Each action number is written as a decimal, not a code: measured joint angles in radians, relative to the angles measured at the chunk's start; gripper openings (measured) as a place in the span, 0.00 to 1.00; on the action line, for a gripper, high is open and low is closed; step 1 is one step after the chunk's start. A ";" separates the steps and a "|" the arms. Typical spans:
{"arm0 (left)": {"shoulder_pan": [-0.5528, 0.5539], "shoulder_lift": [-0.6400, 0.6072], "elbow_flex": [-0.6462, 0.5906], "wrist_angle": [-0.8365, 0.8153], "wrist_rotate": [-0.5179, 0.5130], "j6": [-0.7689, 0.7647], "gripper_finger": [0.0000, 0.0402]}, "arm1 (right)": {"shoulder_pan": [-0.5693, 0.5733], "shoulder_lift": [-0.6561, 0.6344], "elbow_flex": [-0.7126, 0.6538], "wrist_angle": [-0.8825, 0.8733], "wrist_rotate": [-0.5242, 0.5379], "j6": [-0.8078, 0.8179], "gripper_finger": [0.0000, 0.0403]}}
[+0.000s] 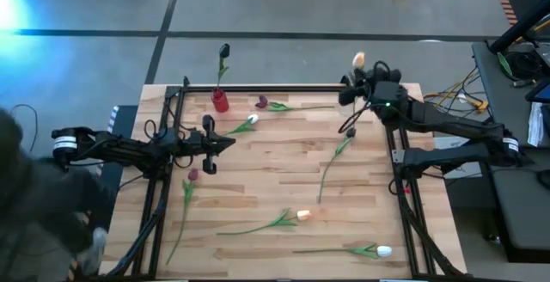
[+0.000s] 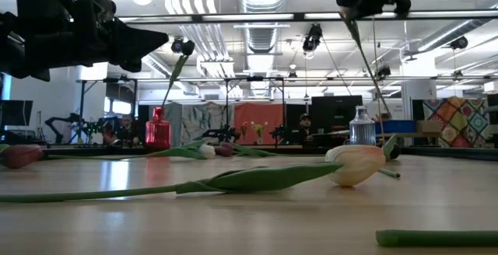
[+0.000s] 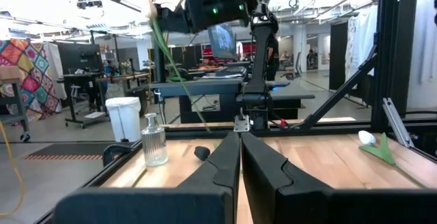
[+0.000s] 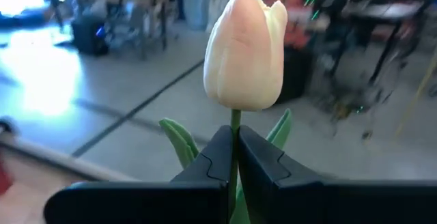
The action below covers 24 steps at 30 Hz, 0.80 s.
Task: Sort flowers into vase by color
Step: Put the top light pink flower into the transparent vase
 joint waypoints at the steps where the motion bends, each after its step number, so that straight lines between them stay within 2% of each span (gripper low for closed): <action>1: 0.000 0.000 0.000 0.000 0.000 0.000 0.00 | -0.004 0.001 0.005 0.042 0.019 -0.043 0.03; 10: 0.000 0.000 0.000 0.000 0.000 0.001 0.00 | -0.097 0.006 0.001 0.338 0.036 -0.278 0.03; 17: 0.000 0.000 0.000 0.000 -0.001 0.027 0.00 | -0.186 0.007 -0.021 0.439 -0.026 -0.283 0.03; 24: 0.001 0.000 0.000 -0.008 -0.053 0.027 0.00 | -0.246 0.008 -0.071 0.540 -0.056 -0.300 0.03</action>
